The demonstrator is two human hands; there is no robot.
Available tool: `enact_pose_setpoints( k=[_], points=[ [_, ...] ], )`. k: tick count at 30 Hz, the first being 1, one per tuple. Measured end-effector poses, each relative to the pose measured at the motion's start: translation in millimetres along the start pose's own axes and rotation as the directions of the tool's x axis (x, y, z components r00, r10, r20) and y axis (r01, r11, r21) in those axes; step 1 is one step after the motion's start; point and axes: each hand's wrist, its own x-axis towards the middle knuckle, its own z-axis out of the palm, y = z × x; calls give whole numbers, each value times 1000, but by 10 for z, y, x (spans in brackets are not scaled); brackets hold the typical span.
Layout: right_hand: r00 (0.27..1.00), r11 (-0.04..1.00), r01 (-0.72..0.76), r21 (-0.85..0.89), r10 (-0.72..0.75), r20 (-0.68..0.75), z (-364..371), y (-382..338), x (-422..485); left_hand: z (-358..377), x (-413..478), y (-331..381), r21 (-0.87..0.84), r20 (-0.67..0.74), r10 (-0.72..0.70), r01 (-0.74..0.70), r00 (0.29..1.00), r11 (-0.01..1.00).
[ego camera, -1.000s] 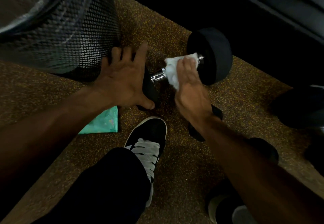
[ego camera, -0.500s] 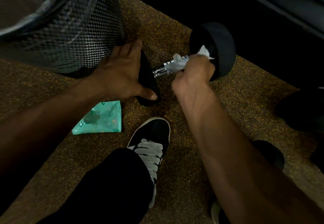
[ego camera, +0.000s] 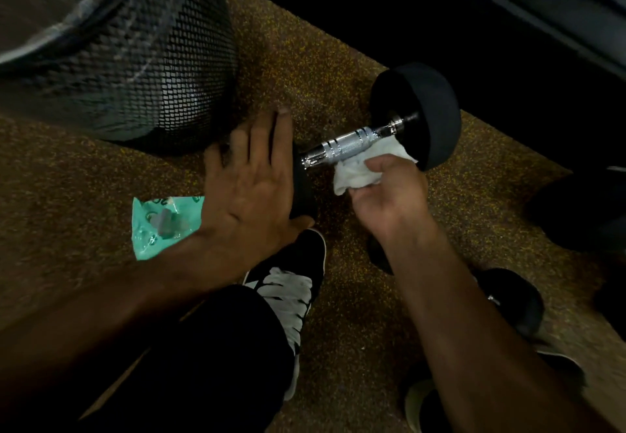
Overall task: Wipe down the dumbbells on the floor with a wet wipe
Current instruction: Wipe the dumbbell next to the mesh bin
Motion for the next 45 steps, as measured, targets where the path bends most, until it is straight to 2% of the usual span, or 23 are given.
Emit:
enact_pose_setpoints(
  k=[2, 6, 10, 12, 13, 14, 15, 16, 17, 18, 19, 21, 23, 26, 28, 31, 33, 35, 38, 40, 42, 43, 45],
  points=[
    [998, 998, -58, 36, 59, -20, 35, -44, 73, 27, -60, 41, 12, -15, -11, 11, 1000, 1000],
    [994, 982, -103, -157, 106, 16, -52, 11, 15, 81, -110, 107, -19, -34, -34, 34, 999, 999],
    [978, 953, -150, -264, 183, 104, -243, -182, -213, 167, -199, 152, -35, -72, -15, 12, 997, 999],
    [989, 909, -102, -404, 135, 53, -242, -366, -329, 210, -253, 153, -10, -109, 32, -34, 993, 999],
    [998, 846, -20, -533, 44, 33, -219, -449, -384, 196, -260, 147, -4, -113, 50, -51, 992, 999],
    [995, 712, 95, -696, -82, 52, -180, -521, -424, 155, -240, 127, -22, -105, 42, -45, 994, 999],
    [970, 481, 212, -851, -213, 121, -119, -578, -453, 93, -190, 103, -57, -85, 7, -12, 996, 998],
    [915, 167, 311, -936, -320, 247, -58, -609, -443, 20, -116, 83, -87, -55, -40, 35, 998, 996],
    [824, -158, 405, -901, -365, 434, 14, -610, -410, -40, -41, 65, -94, -21, -76, 74, 997, 993],
    [709, -432, 487, -759, -313, 632, 70, -589, -351, -70, 12, 55, -82, 10, -89, 89, 996, 993],
    [630, -600, 550, -581, -158, 760, 93, -544, -264, -78, 37, 55, -65, 37, -83, 86, 996, 994],
    [624, -732, 598, -327, 170, 762, 82, -394, -82, -48, 29, 77, -47, 70, -62, 66, 996, 997],
    [650, -788, 590, -175, 335, 682, -15, -197, 48, -19, -21, 115, -52, 96, -61, 67, 993, 996],
    [581, -777, 629, -31, 443, 682, -132, -110, 42, 0, -49, 122, -51, 68, -53, 57, 996, 997],
    [556, -793, 609, -23, 406, 725, -299, -255, 75, -1, -52, 114, -41, 67, -40, 43, 997, 998],
    [613, -872, 468, -141, 206, 762, -413, -484, 107, -34, -24, 105, -38, 58, -40, 42, 998, 998],
    [656, -869, 429, -248, 110, 747, -348, -405, 31, -44, -2, 107, -36, 69, -38, 41, 997, 999],
    [662, -830, 482, -282, 134, 737, -323, -172, -35, -37, 17, 99, -31, 78, -43, 45, 996, 998],
    [551, -812, 579, -73, 324, 769, -449, 37, -40, -14, 32, 82, -18, 77, -41, 42, 996, 999],
    [565, -865, 499, -44, 286, 774, -504, -151, 55, -19, 52, 74, -26, 95, -42, 45, 995, 999],
    [635, -916, 378, -137, 149, 758, -449, -326, 84, -27, 82, 57, -43, 90, -43, 47, 995, 998],
    [657, -909, 359, -212, 84, 749, -405, -346, 96, -26, 97, 48, -53, 79, -42, 46, 996, 998],
    [676, -878, 397, -266, 83, 732, -311, -232, 65, -17, 115, 34, -68, 74, -37, 42, 997, 997]
  ],
)
